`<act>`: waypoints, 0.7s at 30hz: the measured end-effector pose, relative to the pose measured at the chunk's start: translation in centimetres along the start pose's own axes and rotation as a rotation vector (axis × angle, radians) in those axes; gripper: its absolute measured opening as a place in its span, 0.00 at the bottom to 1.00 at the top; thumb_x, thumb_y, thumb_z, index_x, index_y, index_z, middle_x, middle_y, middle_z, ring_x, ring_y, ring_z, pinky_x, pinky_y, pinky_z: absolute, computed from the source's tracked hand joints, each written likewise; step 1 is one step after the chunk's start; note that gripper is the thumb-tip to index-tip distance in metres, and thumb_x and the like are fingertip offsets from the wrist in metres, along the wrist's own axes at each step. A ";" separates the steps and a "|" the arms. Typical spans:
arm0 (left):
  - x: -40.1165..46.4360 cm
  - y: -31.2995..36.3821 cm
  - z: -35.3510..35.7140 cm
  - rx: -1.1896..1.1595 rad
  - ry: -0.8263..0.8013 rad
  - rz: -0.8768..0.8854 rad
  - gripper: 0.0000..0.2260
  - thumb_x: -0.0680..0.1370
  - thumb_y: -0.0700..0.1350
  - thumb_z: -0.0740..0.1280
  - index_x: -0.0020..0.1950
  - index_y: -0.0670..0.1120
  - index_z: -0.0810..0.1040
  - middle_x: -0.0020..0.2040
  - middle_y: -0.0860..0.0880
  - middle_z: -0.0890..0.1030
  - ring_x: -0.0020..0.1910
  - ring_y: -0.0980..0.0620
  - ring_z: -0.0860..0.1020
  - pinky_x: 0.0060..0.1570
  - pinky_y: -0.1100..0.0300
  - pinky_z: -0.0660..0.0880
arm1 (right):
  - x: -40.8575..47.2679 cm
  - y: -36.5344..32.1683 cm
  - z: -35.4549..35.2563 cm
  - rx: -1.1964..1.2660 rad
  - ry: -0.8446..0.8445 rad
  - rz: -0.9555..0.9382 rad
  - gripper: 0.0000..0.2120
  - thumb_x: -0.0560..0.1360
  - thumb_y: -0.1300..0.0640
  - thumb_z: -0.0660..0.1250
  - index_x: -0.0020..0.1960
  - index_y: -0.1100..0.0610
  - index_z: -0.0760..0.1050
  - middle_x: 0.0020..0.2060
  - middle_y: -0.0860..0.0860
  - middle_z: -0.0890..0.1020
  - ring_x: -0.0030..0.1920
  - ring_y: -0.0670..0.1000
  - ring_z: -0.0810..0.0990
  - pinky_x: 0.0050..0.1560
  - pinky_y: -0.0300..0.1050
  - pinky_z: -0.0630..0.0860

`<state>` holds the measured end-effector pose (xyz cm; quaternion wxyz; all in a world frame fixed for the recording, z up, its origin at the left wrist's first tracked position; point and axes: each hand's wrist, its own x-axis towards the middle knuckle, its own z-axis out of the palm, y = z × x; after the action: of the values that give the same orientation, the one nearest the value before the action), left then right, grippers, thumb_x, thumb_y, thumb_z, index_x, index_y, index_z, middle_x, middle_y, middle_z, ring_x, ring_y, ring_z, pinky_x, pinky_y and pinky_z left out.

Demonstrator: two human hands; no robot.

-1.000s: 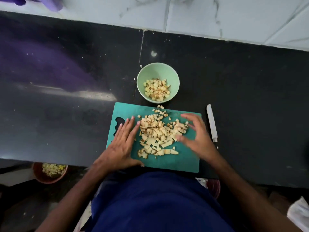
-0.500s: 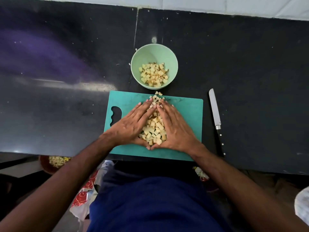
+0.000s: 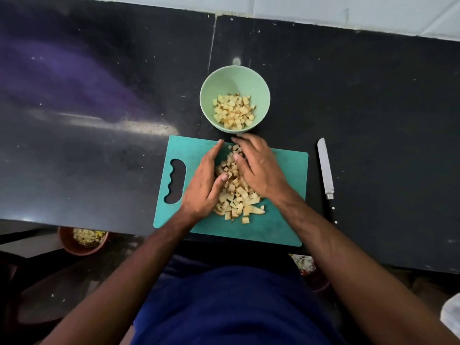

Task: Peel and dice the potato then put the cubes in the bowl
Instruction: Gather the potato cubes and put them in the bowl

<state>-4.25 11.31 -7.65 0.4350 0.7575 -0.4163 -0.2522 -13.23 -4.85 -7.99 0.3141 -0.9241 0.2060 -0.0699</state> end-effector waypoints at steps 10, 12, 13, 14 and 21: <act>0.0 -0.3 0.4 0.005 0.019 0.041 0.28 0.85 0.51 0.52 0.82 0.39 0.56 0.81 0.45 0.62 0.80 0.52 0.61 0.78 0.45 0.61 | 0.2 0.0 -0.3 0.176 0.048 -0.077 0.19 0.76 0.65 0.61 0.66 0.63 0.78 0.58 0.56 0.79 0.59 0.54 0.73 0.62 0.47 0.72; 0.1 -0.3 0.3 -0.016 0.028 0.034 0.27 0.85 0.51 0.53 0.82 0.39 0.56 0.80 0.45 0.63 0.79 0.53 0.62 0.78 0.47 0.61 | -0.2 0.1 -0.1 0.189 -0.008 -0.137 0.18 0.76 0.66 0.62 0.65 0.64 0.78 0.58 0.57 0.79 0.59 0.55 0.74 0.63 0.48 0.72; 0.1 -0.3 0.3 -0.031 0.034 0.028 0.27 0.85 0.51 0.52 0.82 0.39 0.57 0.80 0.45 0.63 0.79 0.53 0.62 0.78 0.47 0.61 | -0.4 0.0 -0.1 0.199 -0.038 -0.156 0.17 0.77 0.66 0.62 0.64 0.64 0.78 0.58 0.57 0.79 0.59 0.55 0.74 0.63 0.49 0.71; 0.1 -0.2 0.3 -0.047 0.040 0.020 0.27 0.85 0.51 0.52 0.81 0.39 0.57 0.80 0.46 0.64 0.79 0.52 0.63 0.77 0.46 0.61 | -0.6 -0.1 0.0 0.209 -0.056 -0.173 0.17 0.77 0.65 0.62 0.64 0.64 0.78 0.58 0.57 0.79 0.60 0.55 0.74 0.64 0.49 0.71; 0.3 -0.5 0.5 -0.069 0.048 -0.009 0.25 0.85 0.52 0.51 0.79 0.41 0.65 0.76 0.47 0.70 0.76 0.52 0.68 0.74 0.44 0.65 | -4.9 0.2 -0.1 0.357 0.244 0.115 0.17 0.82 0.58 0.60 0.66 0.63 0.77 0.63 0.55 0.77 0.67 0.52 0.74 0.69 0.55 0.71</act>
<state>-4.28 10.98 -8.31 0.4696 0.7499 -0.3933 -0.2499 -17.79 -2.95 -8.04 0.4489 -0.8253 0.2790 -0.1987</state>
